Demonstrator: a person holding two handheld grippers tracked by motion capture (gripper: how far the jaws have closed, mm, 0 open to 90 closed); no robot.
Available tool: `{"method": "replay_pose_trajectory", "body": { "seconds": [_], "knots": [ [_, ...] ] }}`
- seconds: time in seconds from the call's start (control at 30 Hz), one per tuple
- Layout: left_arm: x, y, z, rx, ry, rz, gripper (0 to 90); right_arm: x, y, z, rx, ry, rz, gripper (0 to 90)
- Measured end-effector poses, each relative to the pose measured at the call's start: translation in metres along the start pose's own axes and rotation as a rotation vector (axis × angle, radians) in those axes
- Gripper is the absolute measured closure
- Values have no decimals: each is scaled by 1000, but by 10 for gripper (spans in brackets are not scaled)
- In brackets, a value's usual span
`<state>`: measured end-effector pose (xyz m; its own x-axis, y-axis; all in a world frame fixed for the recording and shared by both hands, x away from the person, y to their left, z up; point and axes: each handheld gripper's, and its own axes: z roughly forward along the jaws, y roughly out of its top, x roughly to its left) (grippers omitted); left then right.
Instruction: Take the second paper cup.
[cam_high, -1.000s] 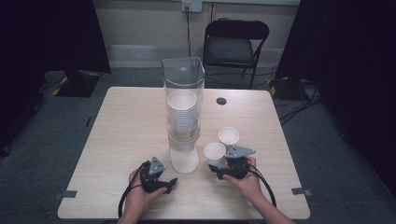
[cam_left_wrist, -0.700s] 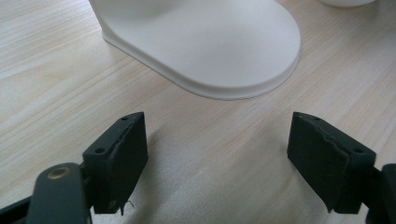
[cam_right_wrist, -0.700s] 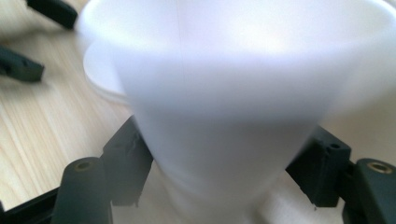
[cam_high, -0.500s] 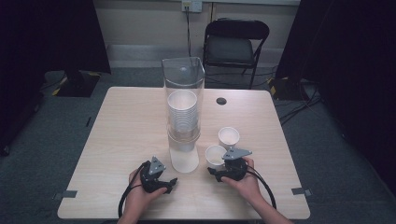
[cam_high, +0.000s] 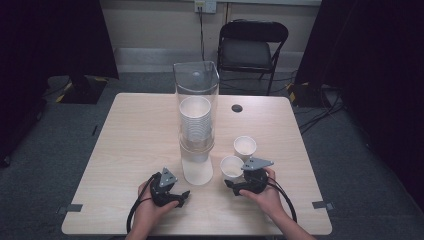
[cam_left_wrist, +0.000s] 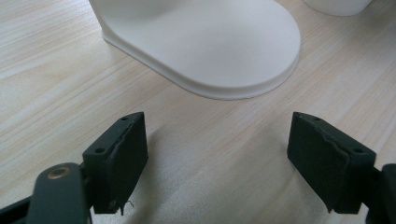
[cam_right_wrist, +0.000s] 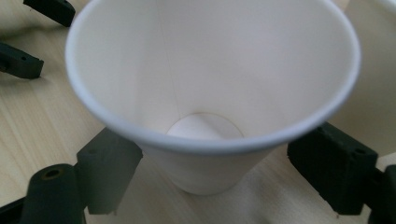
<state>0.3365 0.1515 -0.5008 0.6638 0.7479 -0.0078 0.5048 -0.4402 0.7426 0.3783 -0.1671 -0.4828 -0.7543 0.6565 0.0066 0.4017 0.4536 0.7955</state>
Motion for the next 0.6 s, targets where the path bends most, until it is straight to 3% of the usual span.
{"method": "replay_pose_trajectory", "body": {
  "seconds": [0.6],
  "knots": [
    [0,0,0,-4,1,-4,197,-13,-11,-23,6,21,26,144]
  ]
}}
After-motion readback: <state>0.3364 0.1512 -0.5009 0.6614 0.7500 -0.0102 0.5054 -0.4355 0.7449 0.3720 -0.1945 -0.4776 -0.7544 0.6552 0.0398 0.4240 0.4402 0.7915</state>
